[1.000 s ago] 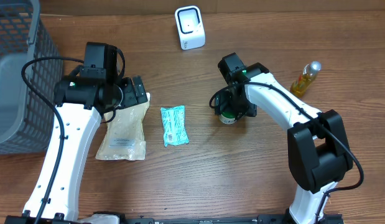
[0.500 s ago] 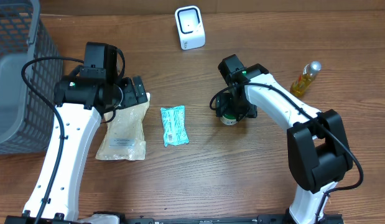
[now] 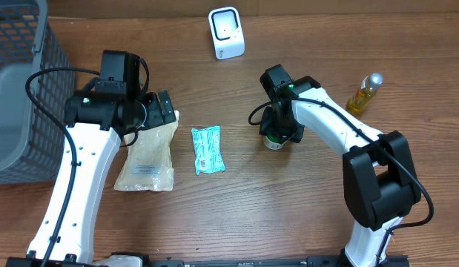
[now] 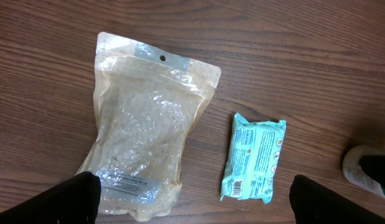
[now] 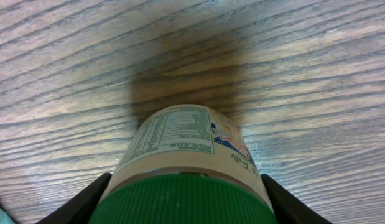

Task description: Scan the item barcode

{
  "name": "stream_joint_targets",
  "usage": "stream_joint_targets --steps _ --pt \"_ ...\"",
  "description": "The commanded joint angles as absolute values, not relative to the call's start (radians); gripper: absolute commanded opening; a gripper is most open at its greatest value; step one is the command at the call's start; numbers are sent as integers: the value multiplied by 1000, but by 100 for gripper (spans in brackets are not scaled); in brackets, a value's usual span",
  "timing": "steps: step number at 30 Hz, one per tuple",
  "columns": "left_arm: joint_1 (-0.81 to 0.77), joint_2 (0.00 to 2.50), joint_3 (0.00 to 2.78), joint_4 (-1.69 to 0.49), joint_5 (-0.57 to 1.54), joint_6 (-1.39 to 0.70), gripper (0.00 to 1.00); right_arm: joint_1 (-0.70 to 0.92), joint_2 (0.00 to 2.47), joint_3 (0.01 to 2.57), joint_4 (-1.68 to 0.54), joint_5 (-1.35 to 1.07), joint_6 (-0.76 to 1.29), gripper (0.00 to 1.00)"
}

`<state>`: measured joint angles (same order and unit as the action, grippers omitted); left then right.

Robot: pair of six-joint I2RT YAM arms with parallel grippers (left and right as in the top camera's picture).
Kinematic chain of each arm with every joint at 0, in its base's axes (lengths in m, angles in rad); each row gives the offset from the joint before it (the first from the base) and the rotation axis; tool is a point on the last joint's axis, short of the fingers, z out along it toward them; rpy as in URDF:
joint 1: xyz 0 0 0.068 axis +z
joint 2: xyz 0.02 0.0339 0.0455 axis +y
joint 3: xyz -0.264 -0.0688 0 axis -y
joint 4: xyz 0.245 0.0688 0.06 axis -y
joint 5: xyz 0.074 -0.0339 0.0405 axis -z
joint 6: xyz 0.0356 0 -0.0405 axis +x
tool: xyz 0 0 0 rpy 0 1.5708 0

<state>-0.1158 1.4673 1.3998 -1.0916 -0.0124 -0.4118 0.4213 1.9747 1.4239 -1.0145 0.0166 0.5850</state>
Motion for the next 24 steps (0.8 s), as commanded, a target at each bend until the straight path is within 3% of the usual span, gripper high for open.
stream_joint_targets --steps 1,6,7,8,9,10,17,24 --pt "-112 1466 1407 -1092 -19 -403 100 425 1977 1421 -1018 25 431 59" --pt "-112 1466 1407 -1092 -19 -404 100 425 1977 1421 -1022 25 86 62" --pt "-111 1466 1407 -1092 -19 -404 100 425 1977 1421 -1021 25 56 68" --pt "-111 1466 1407 -1092 -19 -404 100 425 1977 1421 -1019 25 44 86" --pt "-112 1466 1407 -1092 -19 -404 100 424 1977 1421 -1018 25 44 96" --pt "-111 1466 1407 -1092 -19 -404 99 424 1977 1421 -1018 25 58 99" --pt "-111 1466 1407 -1092 -19 -404 100 424 1977 1421 -1035 24 486 100" --pt "-112 1466 1407 -1092 -19 -404 99 437 1977 1421 -1040 30 535 96"
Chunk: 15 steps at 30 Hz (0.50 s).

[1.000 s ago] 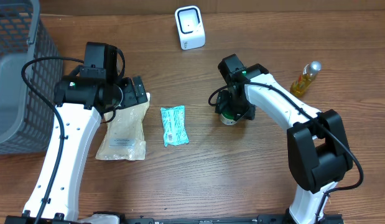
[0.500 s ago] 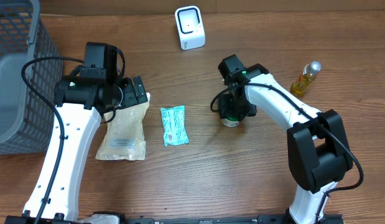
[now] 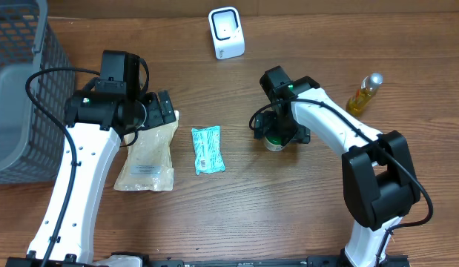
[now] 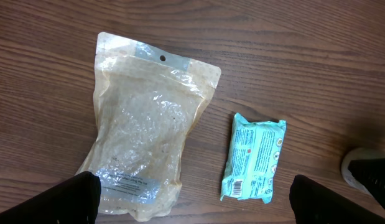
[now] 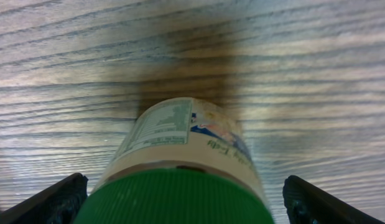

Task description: Scan the item barcode

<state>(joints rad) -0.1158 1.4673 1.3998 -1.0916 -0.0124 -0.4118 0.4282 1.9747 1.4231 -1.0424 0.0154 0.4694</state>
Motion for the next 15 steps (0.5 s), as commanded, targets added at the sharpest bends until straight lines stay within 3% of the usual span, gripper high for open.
stream_joint_targets --steps 1,7,13,15 --pt "-111 1466 1407 -1092 -19 -404 100 437 1977 1421 -1040 34 535 96" --pt "-111 1466 1407 -1092 -19 -404 100 437 1977 1421 -1037 51 533 89" --pt "-112 1466 1407 -1092 -19 -404 99 437 1977 1421 -1018 51 488 77" --pt "-112 1466 1407 -1092 -19 -404 100 437 1977 1421 -1015 51 462 68"
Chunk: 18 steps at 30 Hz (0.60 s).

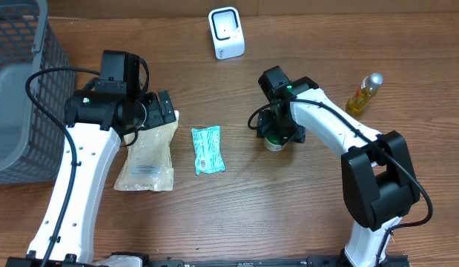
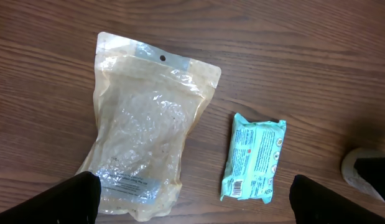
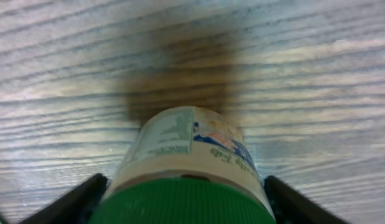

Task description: Scan the item barcode

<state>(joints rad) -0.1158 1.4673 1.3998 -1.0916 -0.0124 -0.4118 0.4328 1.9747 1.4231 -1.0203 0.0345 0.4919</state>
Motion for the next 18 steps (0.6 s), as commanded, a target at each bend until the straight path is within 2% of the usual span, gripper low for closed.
stream_joint_targets --steps 1,4,6,8,12,18 --pt "-111 1466 1407 -1092 -19 -404 100 437 1977 1421 -1015 51 432 66" --pt "-111 1466 1407 -1091 -18 -404 99 437 1977 1421 -1016 51 310 58" --pt "-111 1466 1407 -1092 -19 -404 100 437 1977 1421 -1016 51 302 58" --pt "-111 1466 1407 -1092 -19 -404 99 437 1977 1421 -1016 51 312 60" --pt "-111 1466 1407 -1092 -19 -404 100 437 1977 1421 -1018 51 345 74" --pt "-111 1466 1407 -1092 -19 -404 100 437 2005 1420 -1017 51 347 73"
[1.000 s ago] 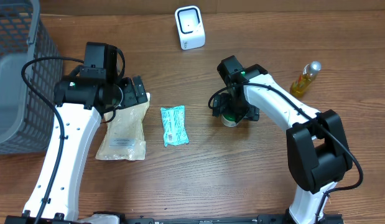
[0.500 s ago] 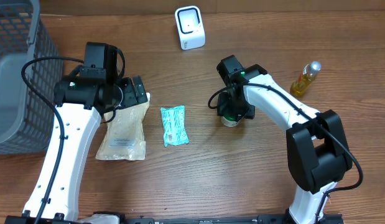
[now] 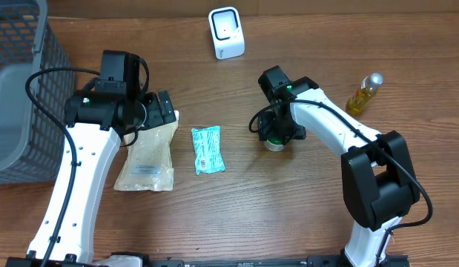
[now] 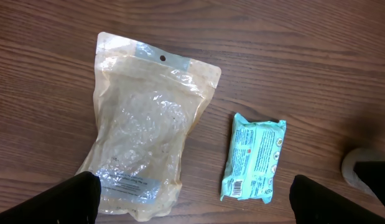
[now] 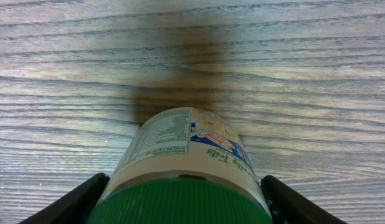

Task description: Scan the item barcode

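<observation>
A jar with a green lid (image 5: 186, 162) and a white label stands upright on the wooden table (image 3: 288, 208), right of centre (image 3: 273, 142). My right gripper (image 5: 183, 208) comes down over it, and both fingers (image 5: 80, 199) press on its sides just under the lid. The white barcode scanner (image 3: 227, 33) stands at the back centre. My left gripper (image 4: 195, 199) hangs open over a clear pouch (image 4: 142, 143) and a teal packet (image 4: 253, 158), touching neither.
A grey mesh basket (image 3: 21, 89) fills the far left. A yellow oil bottle (image 3: 364, 93) stands at the right, beyond my right arm. The pouch (image 3: 146, 152) and the teal packet (image 3: 207, 150) lie side by side left of centre.
My right gripper's fingers have drawn slightly closer onto the jar's sides and its view is now sharp. The jar stands in the same spot. My left arm has not moved.
My right gripper first stood closely round the standing jar. Then its fingers were spread wide apart on either side. After that they were near the jar again, and now they press on it. The left gripper has stayed open over the pouch throughout.
</observation>
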{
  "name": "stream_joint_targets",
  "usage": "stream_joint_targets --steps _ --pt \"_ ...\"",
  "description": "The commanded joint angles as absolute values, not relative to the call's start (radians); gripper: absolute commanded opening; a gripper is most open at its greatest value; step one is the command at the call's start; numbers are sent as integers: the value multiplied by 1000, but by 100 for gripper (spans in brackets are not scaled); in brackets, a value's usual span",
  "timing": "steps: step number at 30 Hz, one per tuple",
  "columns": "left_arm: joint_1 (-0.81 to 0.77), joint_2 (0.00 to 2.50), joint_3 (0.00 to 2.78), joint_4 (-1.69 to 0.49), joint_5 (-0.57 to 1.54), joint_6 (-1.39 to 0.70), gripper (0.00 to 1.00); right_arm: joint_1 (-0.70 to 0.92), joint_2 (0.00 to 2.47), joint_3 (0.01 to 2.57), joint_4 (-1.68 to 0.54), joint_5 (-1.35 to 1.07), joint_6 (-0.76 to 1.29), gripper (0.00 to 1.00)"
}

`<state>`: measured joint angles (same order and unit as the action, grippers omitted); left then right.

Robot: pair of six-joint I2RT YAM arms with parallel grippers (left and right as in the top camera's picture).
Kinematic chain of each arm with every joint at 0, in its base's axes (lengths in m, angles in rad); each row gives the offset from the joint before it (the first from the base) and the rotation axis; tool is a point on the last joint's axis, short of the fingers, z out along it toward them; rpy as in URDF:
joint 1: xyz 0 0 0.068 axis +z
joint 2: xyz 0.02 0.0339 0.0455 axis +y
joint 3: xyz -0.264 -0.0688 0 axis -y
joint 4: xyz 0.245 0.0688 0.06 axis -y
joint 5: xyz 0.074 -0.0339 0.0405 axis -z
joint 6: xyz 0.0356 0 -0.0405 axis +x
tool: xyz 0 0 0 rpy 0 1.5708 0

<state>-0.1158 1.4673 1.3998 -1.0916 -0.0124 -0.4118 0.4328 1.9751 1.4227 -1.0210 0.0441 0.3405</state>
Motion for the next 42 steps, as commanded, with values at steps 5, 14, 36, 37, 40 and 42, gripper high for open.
stream_joint_targets --steps 5,14,36,37,40,42 --pt "-111 1466 1407 -1092 -19 -404 100 436 2021 1420 -1011 51 348 59" --pt "-111 1466 1407 -1092 -19 -404 100 436 2014 1538 -1134 36 348 46" --pt "-111 1466 1407 -1092 -19 -404 100 437 2011 1708 -1599 -426 351 38" --pt "-111 1466 1407 -1092 -19 -404 100 437 2011 1708 -1610 -447 351 37" --pt "-111 1466 1407 -1092 -19 -404 99 436 2011 1708 -1636 -514 351 38" --pt "-111 1466 1407 -1092 -19 -404 100 436 2011 1708 -1641 -542 351 37"
